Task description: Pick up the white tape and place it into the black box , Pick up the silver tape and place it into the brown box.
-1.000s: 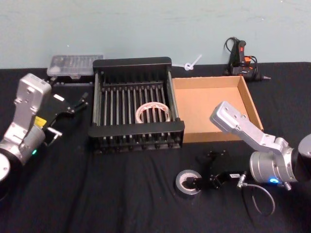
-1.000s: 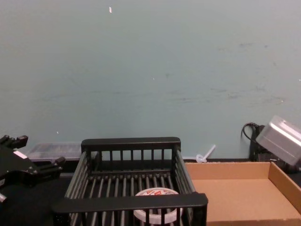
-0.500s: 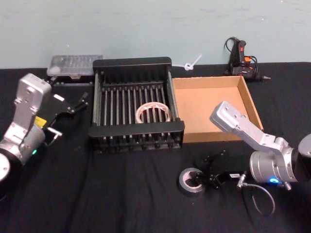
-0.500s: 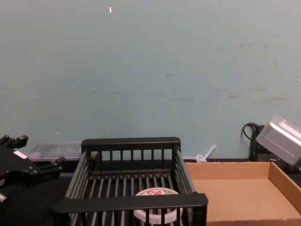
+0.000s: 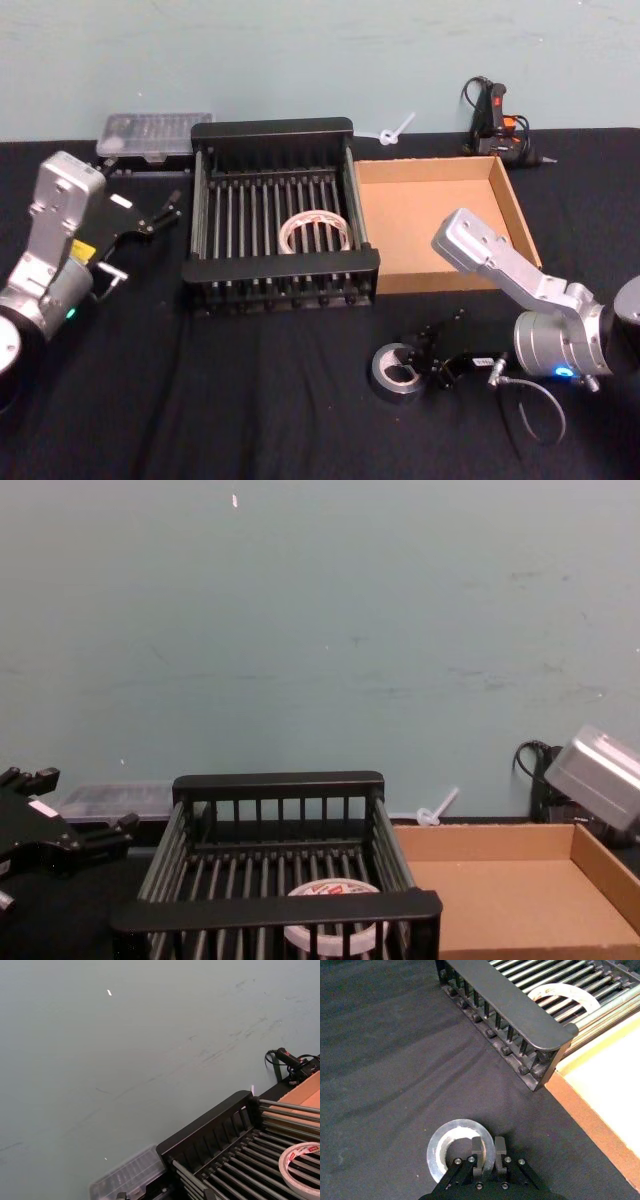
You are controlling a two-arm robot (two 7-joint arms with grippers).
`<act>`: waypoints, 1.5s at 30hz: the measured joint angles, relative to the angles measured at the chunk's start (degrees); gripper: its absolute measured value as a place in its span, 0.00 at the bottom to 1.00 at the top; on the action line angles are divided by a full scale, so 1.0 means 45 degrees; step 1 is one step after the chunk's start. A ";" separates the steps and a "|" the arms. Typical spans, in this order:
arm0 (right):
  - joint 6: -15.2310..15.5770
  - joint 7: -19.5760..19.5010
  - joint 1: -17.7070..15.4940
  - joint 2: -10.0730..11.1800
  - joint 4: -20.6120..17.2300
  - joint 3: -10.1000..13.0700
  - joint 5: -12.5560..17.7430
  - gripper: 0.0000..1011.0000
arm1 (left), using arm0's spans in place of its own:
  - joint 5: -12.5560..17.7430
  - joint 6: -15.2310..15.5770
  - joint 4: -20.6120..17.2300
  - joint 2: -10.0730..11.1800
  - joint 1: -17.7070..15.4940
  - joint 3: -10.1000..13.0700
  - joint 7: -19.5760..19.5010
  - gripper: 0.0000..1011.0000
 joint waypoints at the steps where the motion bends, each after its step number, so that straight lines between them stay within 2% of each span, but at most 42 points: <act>1: 0.0000 0.0000 0.0000 0.0000 0.0000 0.0001 0.0000 0.16 | 0.0000 0.0000 0.0000 0.0000 -0.0001 0.0000 0.0001 0.99; 11: 0.0000 0.0000 -0.0012 0.0017 -0.0021 0.0029 0.0038 0.16 | 0.0000 0.0000 0.0000 0.0000 -0.0001 0.0000 0.0000 0.99; 16: 0.0009 -0.0210 -0.0075 0.0028 -0.0132 0.0279 0.0151 0.16 | 0.0000 0.0000 0.0000 0.0000 0.0000 0.0000 0.0000 0.99; 19: -0.0012 -0.0451 -0.0080 -0.0008 -0.0153 0.0540 0.0224 0.16 | 0.0000 0.0000 0.0000 0.0000 -0.0001 0.0000 0.0000 0.99; 26: -0.0140 -0.1296 0.0046 -0.0269 -0.0028 0.1492 0.0475 0.16 | 0.0000 0.0000 0.0000 0.0000 -0.0001 0.0000 0.0000 0.99; 27: -0.0140 -0.1296 0.0046 -0.0269 -0.0028 0.1492 0.0475 0.16 | 0.0000 0.0000 0.0000 0.0000 -0.0001 0.0000 0.0000 0.99; 33: -0.0218 -0.1948 0.0441 -0.0690 0.0465 0.2234 0.0610 0.16 | 0.0000 0.0000 0.0000 0.0000 0.0000 0.0000 0.0000 0.99; 39: -0.0182 -0.2212 0.0876 -0.1061 0.1092 0.2507 0.0615 0.16 | 0.0000 0.0000 0.0000 0.0000 0.0000 0.0000 0.0000 0.99; 45: 0.0008 -0.2282 0.1538 -0.1587 0.2256 0.2612 0.0636 0.16 | 0.0000 0.0000 0.0000 0.0000 -0.0001 0.0000 0.0000 0.99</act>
